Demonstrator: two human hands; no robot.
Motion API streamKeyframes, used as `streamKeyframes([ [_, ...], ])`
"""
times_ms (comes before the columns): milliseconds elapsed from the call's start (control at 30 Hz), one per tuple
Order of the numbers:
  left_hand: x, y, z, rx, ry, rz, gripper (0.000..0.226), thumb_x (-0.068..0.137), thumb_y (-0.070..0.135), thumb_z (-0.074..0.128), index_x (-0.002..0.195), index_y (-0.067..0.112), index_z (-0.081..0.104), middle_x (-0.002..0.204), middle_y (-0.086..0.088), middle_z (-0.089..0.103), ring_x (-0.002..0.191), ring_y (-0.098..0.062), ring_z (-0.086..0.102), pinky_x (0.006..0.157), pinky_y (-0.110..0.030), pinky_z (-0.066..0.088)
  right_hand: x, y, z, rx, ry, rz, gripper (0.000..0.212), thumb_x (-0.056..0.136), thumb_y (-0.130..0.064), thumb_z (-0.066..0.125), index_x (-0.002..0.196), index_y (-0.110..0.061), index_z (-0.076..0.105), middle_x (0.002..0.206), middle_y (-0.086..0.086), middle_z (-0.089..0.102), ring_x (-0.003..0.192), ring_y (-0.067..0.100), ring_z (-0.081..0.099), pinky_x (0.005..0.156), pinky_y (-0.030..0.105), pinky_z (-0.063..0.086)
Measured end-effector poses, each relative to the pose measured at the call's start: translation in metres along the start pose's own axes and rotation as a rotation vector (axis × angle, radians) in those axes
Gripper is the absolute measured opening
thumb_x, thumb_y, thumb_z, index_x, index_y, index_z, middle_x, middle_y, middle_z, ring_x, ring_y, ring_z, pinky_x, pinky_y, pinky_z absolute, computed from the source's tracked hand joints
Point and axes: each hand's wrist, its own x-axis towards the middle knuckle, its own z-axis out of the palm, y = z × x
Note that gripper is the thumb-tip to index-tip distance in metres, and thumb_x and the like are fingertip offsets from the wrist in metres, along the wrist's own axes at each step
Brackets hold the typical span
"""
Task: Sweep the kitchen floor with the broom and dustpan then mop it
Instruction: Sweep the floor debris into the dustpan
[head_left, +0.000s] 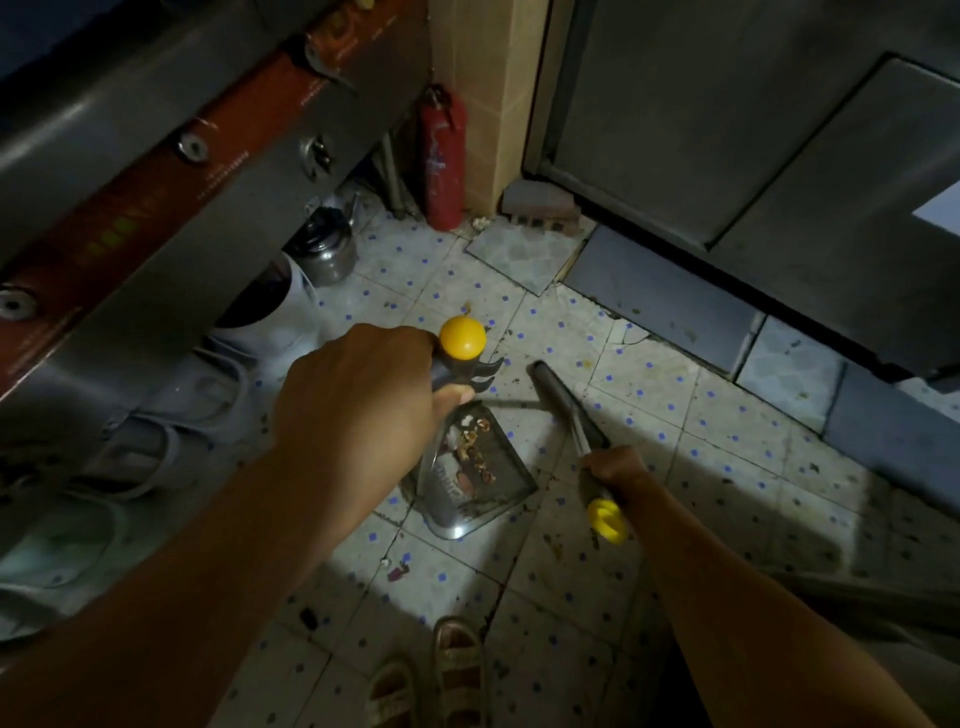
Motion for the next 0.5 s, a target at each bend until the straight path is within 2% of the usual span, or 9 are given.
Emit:
streamKeyframes([
  [67,-0.005,-0.003,0.000,-0.004,0.023,-0.007,0.043,0.084,0.054,0.056,0.062,0.027,0.031,0.057,0.010,0.033,0.052,-0.004,0.031,0.045,-0.021,0.020,-0.009,0.000,0.014,0.010,-0.022,0.012,0.028,0.092,-0.007,0.057,0.114,0.010,0.056,0.105,0.018,0.058,0.091,0.027,0.057,0.066,0.031,0.049],
  [167,-0.016,-0.011,-0.001,0.006,0.063,-0.026,0.040,0.084,0.054,0.058,0.067,0.026,0.035,0.056,0.012,0.030,0.055,-0.009,0.033,0.045,-0.019,0.020,-0.019,0.002,0.035,0.001,-0.099,0.012,0.032,0.090,-0.010,0.060,0.116,0.008,0.054,0.114,0.019,0.058,0.090,0.024,0.056,0.058,0.026,0.050],
  [267,-0.029,-0.025,-0.001,-0.009,0.044,-0.054,0.045,0.082,0.055,0.057,0.060,0.027,0.031,0.055,0.010,0.032,0.057,-0.011,0.043,0.047,-0.023,0.027,-0.039,0.001,0.050,-0.046,-0.174,-0.040,0.024,0.093,-0.008,0.056,0.108,0.011,0.057,0.103,0.017,0.056,0.084,0.020,0.051,0.053,0.015,0.044],
  [300,-0.034,-0.031,-0.001,-0.033,0.039,-0.063,0.043,0.081,0.054,0.059,0.060,0.027,0.033,0.055,0.009,0.035,0.061,-0.014,0.050,0.052,-0.024,0.034,-0.046,0.001,0.054,-0.053,-0.196,-0.056,0.026,0.093,-0.010,0.055,0.112,0.008,0.057,0.101,0.013,0.054,0.085,0.019,0.050,0.057,0.015,0.043],
  [367,-0.045,-0.041,-0.003,-0.069,0.048,-0.085,0.036,0.081,0.054,0.061,0.066,0.028,0.042,0.058,0.008,0.041,0.066,-0.018,0.056,0.060,-0.028,0.044,-0.059,0.002,0.065,-0.034,-0.239,-0.066,0.033,0.092,-0.012,0.054,0.120,0.004,0.056,0.101,0.010,0.052,0.090,0.019,0.050,0.072,0.025,0.044],
  [500,-0.075,-0.063,-0.015,-0.001,0.057,-0.140,0.033,0.083,0.057,0.057,0.072,0.027,0.049,0.058,0.008,0.039,0.063,-0.014,0.046,0.057,-0.024,0.034,-0.089,0.006,0.099,-0.037,-0.285,-0.061,0.039,0.090,-0.016,0.054,0.124,0.003,0.057,0.102,0.011,0.057,0.090,0.022,0.054,0.089,0.037,0.051],
])
